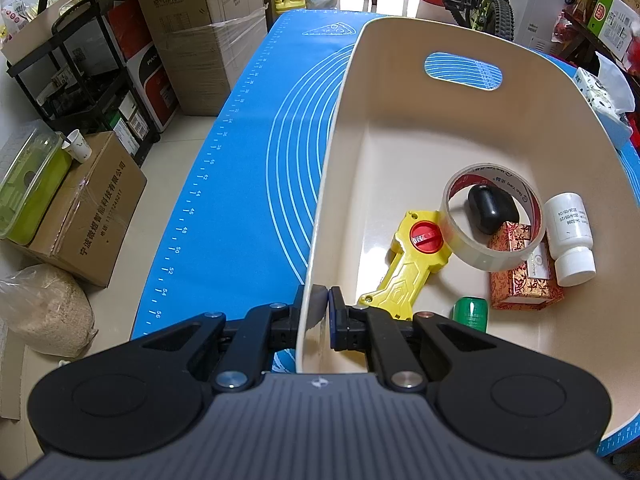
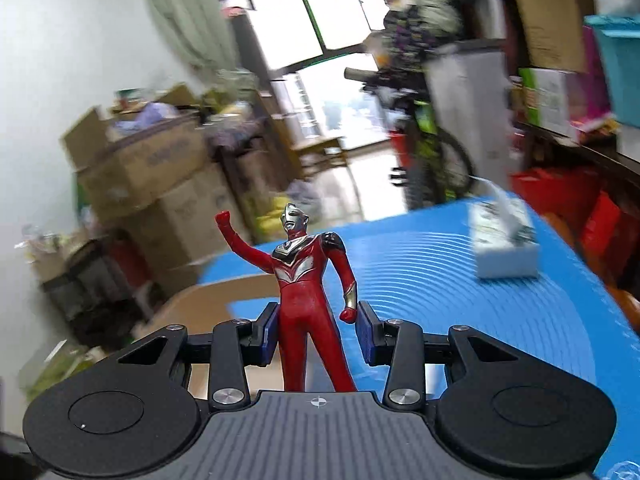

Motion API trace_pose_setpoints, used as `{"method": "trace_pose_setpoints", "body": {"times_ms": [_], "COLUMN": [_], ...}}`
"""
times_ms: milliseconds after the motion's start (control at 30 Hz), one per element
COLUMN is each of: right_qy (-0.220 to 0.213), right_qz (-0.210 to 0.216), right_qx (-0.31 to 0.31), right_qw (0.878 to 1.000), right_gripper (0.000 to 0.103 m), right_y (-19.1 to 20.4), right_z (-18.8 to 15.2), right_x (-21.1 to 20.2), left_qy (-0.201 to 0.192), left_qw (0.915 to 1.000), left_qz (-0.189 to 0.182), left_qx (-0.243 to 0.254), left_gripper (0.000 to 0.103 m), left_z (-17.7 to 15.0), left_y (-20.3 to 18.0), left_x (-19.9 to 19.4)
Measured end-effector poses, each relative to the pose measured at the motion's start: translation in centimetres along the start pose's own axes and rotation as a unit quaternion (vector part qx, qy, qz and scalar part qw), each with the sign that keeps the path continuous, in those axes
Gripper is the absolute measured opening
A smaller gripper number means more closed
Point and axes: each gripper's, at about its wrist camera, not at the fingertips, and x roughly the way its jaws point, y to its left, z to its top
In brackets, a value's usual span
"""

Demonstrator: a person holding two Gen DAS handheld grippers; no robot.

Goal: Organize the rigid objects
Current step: 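Place the red figure upright in the bin and open the right tool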

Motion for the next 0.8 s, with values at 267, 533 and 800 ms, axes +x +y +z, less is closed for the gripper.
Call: {"method": "trace_pose_setpoints", "body": {"times_ms": [267, 533, 800], "right_qy": [0.07, 0.133, 0.109], "right_qz": [0.058, 0.048, 0.065], "right_qx": [-0.059, -0.128, -0.099], "right_qw": [0.994, 0.982, 0.987], "right_gripper": [0.047, 0.048, 0.049], "right_y": [5.0, 7.0, 5.6], "right_z": [-1.8, -4.1, -2.3], "right_x": [2.1, 4.0, 3.0], "left_qy": [0.0, -0.001, -0.001], "left_qw": [1.0, 1.0, 1.0], "left_qz": [0.0, 0.0, 0.0], "left_qx": [0.0, 0.001, 0.001], "left_gripper": [0.011, 0.011, 0.011], "left_z": [0.0, 0.0, 0.0], "left_y": [0.0, 0.0, 0.0], "left_x": [0.0, -0.1, -0.1]}}
